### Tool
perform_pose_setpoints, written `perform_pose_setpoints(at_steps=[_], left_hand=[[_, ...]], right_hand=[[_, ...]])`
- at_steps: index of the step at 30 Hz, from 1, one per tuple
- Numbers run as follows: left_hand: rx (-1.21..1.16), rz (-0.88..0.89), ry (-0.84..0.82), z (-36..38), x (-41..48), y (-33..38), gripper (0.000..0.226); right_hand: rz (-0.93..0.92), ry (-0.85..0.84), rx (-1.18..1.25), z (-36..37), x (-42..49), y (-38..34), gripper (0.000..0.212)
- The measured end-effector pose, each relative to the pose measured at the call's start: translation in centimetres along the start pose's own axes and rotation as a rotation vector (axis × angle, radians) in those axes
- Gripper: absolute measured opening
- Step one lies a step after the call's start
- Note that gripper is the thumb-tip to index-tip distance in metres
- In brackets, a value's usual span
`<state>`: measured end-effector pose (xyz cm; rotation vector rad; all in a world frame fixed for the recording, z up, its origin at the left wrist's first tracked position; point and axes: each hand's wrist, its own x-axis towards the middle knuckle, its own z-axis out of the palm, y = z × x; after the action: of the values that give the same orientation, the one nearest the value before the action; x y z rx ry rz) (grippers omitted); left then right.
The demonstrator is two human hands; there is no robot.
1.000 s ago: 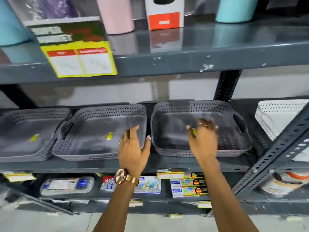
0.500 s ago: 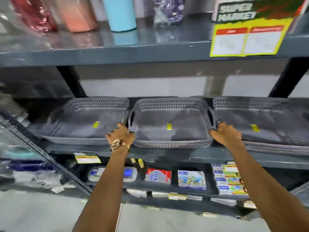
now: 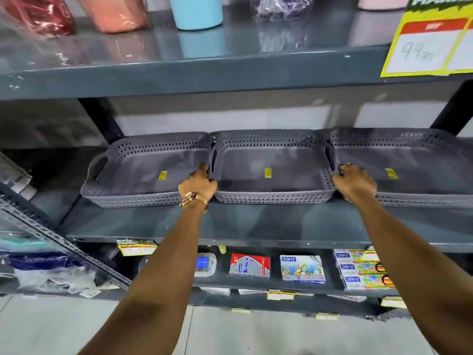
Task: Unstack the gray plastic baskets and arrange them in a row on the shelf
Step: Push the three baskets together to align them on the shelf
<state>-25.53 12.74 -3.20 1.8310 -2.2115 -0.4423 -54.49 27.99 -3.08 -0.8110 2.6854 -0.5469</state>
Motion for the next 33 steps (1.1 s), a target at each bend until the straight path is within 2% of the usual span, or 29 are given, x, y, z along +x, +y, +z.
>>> perform_pose_setpoints(at_steps=[7, 11, 19, 28, 33], left_hand=[[-0.005, 0.023, 0.051, -0.2, -1.9, -1.0, 0.037], [-0.011, 0.042, 0.071, 0.0, -4.6, -2.5, 0.039], [0.014, 0.019, 0.103, 0.5, -8.2, -4.3, 0.037], [0.027, -0.036, 0.117, 0.4, -8.4, -3.7, 0.034], [0.014, -0.034, 0.121, 0.3, -7.9, -3.5, 0.035]], right_hand=[[0.012, 0.038, 0.036, -0.2, -2.8, 1.3, 0.04], [-0.014, 0.086, 0.045, 0.1, -5.2, 3.2, 0.033], [-0.024, 0.105, 0.0, 0.4, -8.3, 5.9, 0.034], [-0.074, 0.124, 0.006, 0.0, -8.1, 5.5, 0.011], [-0.077, 0.136, -0.002, -0.1, -7.7, 5.4, 0.012]])
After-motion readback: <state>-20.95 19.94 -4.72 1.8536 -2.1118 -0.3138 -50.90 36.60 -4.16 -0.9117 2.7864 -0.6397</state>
